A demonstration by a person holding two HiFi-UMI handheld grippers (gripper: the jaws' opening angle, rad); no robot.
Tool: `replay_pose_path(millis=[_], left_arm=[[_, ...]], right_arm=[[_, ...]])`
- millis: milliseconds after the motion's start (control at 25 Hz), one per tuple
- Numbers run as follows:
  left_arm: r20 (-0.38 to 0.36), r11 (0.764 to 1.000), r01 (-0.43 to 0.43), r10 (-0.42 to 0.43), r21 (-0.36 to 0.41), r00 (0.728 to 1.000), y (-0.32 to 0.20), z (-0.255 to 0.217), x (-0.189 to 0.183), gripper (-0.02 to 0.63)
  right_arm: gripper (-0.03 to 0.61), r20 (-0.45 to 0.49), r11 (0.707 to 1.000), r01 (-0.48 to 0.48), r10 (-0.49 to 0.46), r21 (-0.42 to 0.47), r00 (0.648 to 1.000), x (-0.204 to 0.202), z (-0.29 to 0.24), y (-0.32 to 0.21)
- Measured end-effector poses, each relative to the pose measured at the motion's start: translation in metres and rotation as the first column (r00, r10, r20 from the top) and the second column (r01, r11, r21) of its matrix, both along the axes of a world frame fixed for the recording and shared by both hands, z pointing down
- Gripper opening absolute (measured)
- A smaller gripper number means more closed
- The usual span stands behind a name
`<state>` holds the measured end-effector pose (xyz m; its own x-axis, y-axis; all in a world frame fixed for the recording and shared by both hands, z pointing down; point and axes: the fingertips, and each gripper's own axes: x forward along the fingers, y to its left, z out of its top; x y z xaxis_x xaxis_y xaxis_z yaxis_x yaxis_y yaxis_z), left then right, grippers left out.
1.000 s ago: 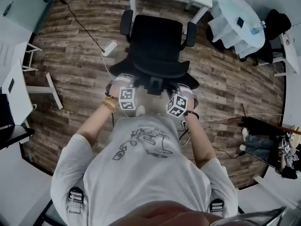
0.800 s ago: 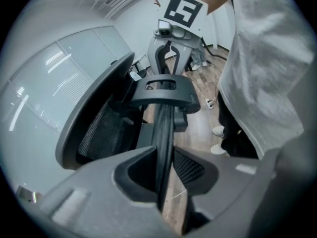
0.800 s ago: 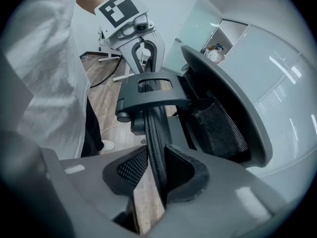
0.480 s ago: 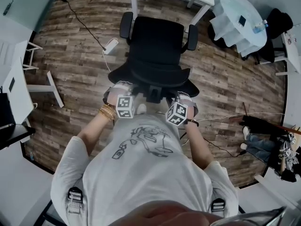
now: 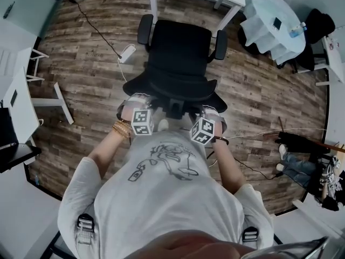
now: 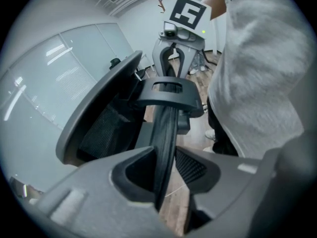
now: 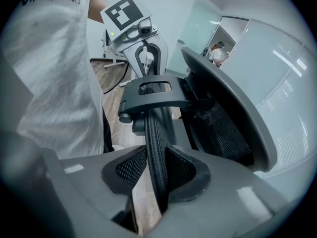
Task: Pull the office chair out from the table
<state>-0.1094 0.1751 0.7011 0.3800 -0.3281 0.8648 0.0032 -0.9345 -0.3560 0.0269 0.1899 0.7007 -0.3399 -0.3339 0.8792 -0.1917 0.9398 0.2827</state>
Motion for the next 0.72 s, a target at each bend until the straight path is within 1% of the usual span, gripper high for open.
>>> replay_pose_path(millis=[120,240,280,320,360,440,520,560,680,720], left_arm=[[-0.047,1.000,0.028,-0.028,0.007,0.999,0.004,-0.016,-0.001,0.126],[-0.131,0.996,0.085,-0.085,-0.009,0.988,0.004,-0.036,-0.002,0.114],[-0.170,0.993,0.113,-0.114,-0.015,0.979,0.003,-0.045,-0.001,0.096],[-0.216,0.989,0.143,-0.144,-0.020,0.966,0.001,-0.057,0.000,0.076],[-0.266,0.985,0.173,-0.173,-0.025,0.948,-0.002,-0.069,0.000,0.061],[-0.371,0.974,0.223,-0.219,-0.032,0.903,-0.008,-0.098,0.002,0.009],[-0.473,0.964,0.261,-0.251,-0.046,0.845,-0.014,-0.129,0.005,0.005],[-0.523,0.959,0.277,-0.264,-0.056,0.810,-0.016,-0.146,0.007,0.005],[-0.656,0.943,0.321,-0.298,-0.089,0.693,-0.023,-0.192,0.015,0.005],[-0.690,0.938,0.332,-0.307,-0.102,0.656,-0.024,-0.205,0.018,0.005]], right_arm=[[0.135,0.016,1.000,-0.005,0.005,-0.014,1.000,0.000,-0.010,0.003],[0.135,0.053,0.999,-0.020,0.021,-0.025,0.998,0.000,-0.027,0.002],[0.129,0.079,0.999,-0.030,0.032,-0.023,0.996,0.000,-0.036,0.001],[0.095,0.115,0.999,-0.046,0.048,-0.019,0.992,-0.001,-0.046,0.000],[0.074,0.160,0.998,-0.067,0.068,-0.016,0.985,-0.003,-0.058,-0.002],[0.035,0.271,0.992,-0.124,0.121,-0.007,0.955,-0.009,-0.085,-0.007],[0.017,0.389,0.983,-0.183,0.171,-0.005,0.905,-0.018,-0.116,-0.015],[0.010,0.435,0.979,-0.205,0.185,-0.001,0.881,-0.023,-0.131,-0.018],[0.007,0.530,0.969,-0.245,0.193,0.029,0.826,-0.033,-0.169,-0.027],[0.007,0.571,0.964,-0.264,0.203,0.025,0.795,-0.035,-0.182,-0.030]])
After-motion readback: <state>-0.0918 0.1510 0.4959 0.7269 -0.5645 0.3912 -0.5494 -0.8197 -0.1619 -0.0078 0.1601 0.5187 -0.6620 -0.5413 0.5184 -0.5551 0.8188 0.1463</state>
